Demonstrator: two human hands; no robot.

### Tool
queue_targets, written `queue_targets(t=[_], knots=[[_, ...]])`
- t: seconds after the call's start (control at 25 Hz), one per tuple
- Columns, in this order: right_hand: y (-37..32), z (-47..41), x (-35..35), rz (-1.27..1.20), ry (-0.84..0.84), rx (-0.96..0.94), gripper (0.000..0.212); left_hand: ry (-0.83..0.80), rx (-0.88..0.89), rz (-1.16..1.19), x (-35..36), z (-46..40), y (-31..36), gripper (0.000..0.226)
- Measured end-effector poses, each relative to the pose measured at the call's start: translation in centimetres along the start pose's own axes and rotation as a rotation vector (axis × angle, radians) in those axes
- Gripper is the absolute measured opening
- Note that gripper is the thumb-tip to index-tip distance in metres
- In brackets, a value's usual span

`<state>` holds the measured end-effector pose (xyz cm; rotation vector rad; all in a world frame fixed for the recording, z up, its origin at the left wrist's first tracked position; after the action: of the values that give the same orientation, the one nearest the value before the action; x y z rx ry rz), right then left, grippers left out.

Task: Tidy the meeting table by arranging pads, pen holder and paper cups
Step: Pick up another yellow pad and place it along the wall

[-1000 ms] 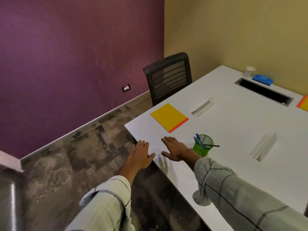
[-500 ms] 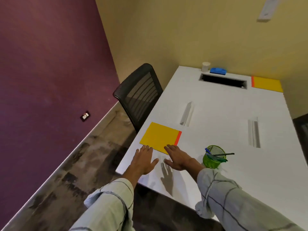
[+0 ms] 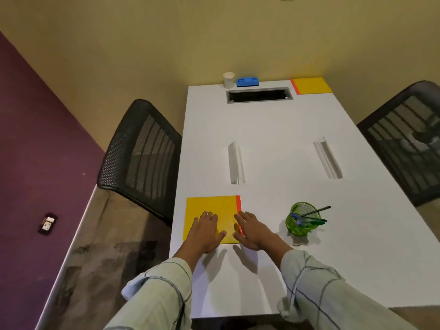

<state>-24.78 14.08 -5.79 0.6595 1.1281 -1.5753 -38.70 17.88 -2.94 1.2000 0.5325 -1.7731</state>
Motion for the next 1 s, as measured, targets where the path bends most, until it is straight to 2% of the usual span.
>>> queue_targets(t=[0.28, 0.6, 0.72, 0.88, 1.0], knots=[[2.6, -3.4, 1.2, -0.094, -0.041, 0.170, 0.070, -0.057, 0.108, -0.093, -1.4, -7.1, -2.4, 0.072], [1.9, -4.0, 2.4, -0.143, -0.045, 0.322, 0.072, -0.186, 0.220, -0.230, 0.0, -10.7, -4.3, 0.080], [1.3, -3.9, 2.6, -0.135, -0.028, 0.414, 0.080, -0.189, 0.239, -0.259, 0.4, -11.5, -5.7, 0.081], [0.1, -2.7, 3.5, -0.207, 0.029, 0.625, 0.095, -0.204, 0.358, -0.302, 1.2, -11.5, -6.4, 0.084], [-1.3, -1.7, 4.6, -0.343, 0.174, 0.863, 0.092, -0.186, 0.431, -0.276, 1.0, -11.5, -6.9, 0.094]])
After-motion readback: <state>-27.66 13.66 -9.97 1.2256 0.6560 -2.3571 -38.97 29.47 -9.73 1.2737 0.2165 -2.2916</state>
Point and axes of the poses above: each hand's wrist, its own z-axis away from the middle knuckle, its own x-axis out of the palm, y = z × x, the point moved 8 cm from there along -z, towards the middle knuckle, and after that the axes turned 2 degrees about x, right-handed, at the moved point
